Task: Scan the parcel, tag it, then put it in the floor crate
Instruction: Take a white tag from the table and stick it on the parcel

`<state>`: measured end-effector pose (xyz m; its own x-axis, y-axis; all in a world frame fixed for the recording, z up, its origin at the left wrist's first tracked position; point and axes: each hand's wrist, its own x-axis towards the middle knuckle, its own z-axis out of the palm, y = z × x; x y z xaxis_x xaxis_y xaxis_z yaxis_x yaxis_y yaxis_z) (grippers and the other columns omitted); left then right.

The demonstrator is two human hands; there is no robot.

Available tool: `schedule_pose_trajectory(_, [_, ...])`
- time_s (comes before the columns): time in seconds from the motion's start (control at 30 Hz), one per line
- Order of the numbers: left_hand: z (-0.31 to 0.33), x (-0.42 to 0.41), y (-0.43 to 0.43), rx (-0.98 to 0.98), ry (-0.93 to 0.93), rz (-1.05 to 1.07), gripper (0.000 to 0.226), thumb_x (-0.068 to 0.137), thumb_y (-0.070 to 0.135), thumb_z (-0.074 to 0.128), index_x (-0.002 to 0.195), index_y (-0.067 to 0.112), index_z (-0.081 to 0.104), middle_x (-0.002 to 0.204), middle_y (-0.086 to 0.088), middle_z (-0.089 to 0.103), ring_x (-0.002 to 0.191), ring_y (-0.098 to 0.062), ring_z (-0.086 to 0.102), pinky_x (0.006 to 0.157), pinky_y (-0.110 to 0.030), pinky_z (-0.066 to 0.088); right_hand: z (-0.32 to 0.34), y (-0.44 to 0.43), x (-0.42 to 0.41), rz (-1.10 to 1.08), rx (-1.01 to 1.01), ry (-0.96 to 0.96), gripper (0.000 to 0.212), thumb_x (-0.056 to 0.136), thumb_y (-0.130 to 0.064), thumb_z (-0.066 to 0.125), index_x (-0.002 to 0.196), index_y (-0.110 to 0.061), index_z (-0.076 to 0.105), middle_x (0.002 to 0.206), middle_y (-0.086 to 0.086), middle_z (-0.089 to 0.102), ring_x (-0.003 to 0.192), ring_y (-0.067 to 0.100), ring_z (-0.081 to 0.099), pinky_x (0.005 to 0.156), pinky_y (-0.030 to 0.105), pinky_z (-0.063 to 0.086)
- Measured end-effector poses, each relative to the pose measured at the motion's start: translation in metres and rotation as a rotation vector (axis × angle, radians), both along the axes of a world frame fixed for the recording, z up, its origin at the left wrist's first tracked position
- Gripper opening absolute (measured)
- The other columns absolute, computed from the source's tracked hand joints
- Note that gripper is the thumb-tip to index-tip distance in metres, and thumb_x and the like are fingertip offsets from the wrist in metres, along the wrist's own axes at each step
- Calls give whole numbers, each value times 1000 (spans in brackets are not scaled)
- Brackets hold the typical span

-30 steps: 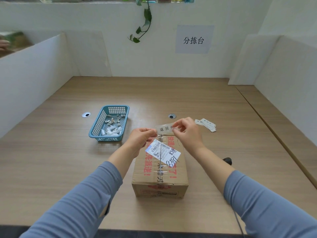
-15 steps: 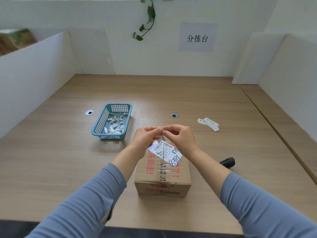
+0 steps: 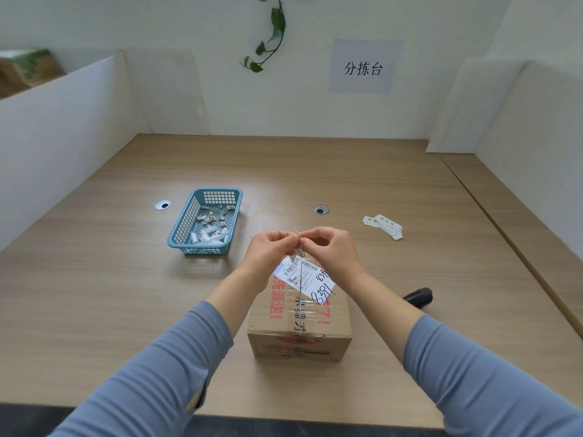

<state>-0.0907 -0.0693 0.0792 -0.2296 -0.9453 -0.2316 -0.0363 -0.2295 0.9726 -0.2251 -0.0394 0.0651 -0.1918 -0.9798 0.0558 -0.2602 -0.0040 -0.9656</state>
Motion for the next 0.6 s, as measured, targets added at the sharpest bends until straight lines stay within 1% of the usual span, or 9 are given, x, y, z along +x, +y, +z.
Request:
schedule_pose_trajectory(0.17, [1, -1, 0, -33, -19, 8, 19, 87, 5, 61, 70, 12, 63, 66, -1, 60, 44, 6, 53, 42, -4, 37, 1, -1, 1, -9, 1, 0, 6, 83, -16, 69, 83, -18, 74, 77, 1, 74, 55, -4, 58, 59, 18, 44])
schedule_pose_trajectory(0.23, [1, -1, 0, -51, -33, 9, 19, 87, 5, 61, 69, 12, 63, 66, -2, 60, 43, 7, 52, 42, -4, 37, 1, -1, 2, -18, 3, -6, 9, 83, -15, 68, 79, -21, 73, 76, 0, 74, 58, -1, 60, 59, 19, 44])
schedule_pose_trajectory(0.3, [0, -2, 0, -69, -40, 9, 18, 86, 5, 63, 69, 12, 63, 64, -1, 60, 42, 8, 52, 43, -4, 37, 1, -2, 2, -28, 8, -19, 10, 82, -16, 68, 77, -22, 73, 75, 0, 74, 65, 7, 64, 60, 21, 45])
schedule_pose_trajectory(0.37, [-1, -1, 0, -99, -41, 9, 17, 85, 5, 64, 68, 11, 63, 57, 4, 63, 44, 6, 53, 49, -7, 41, 0, -3, 3, -38, 16, -41, 10, 81, -15, 67, 76, -20, 73, 74, 1, 74, 71, 13, 67, 62, 24, 46])
schedule_pose_trajectory(0.43, [-4, -1, -1, -131, -55, 6, 15, 83, 5, 65, 69, 10, 64, 51, 9, 64, 49, 4, 56, 57, -10, 45, 1, -3, 3, -40, 32, -81, 8, 80, -14, 68, 75, -16, 74, 72, 4, 73, 72, 14, 67, 64, 24, 50])
schedule_pose_trajectory(0.53, [-6, -1, -1, -165, -65, 7, 12, 82, 7, 67, 70, 10, 65, 53, 10, 65, 53, 3, 59, 58, -10, 47, 1, -4, 3, -35, 52, -133, 9, 81, -14, 68, 79, -7, 74, 74, 9, 72, 69, 13, 65, 65, 22, 51])
schedule_pose_trajectory(0.6, [-7, -1, -1, -188, -64, 18, 11, 82, 9, 69, 72, 10, 65, 59, 7, 66, 55, 1, 60, 59, -10, 48, 1, -6, 2, -34, 65, -157, 11, 82, -12, 68, 81, -3, 73, 74, 10, 72, 68, 12, 65, 68, 22, 52])
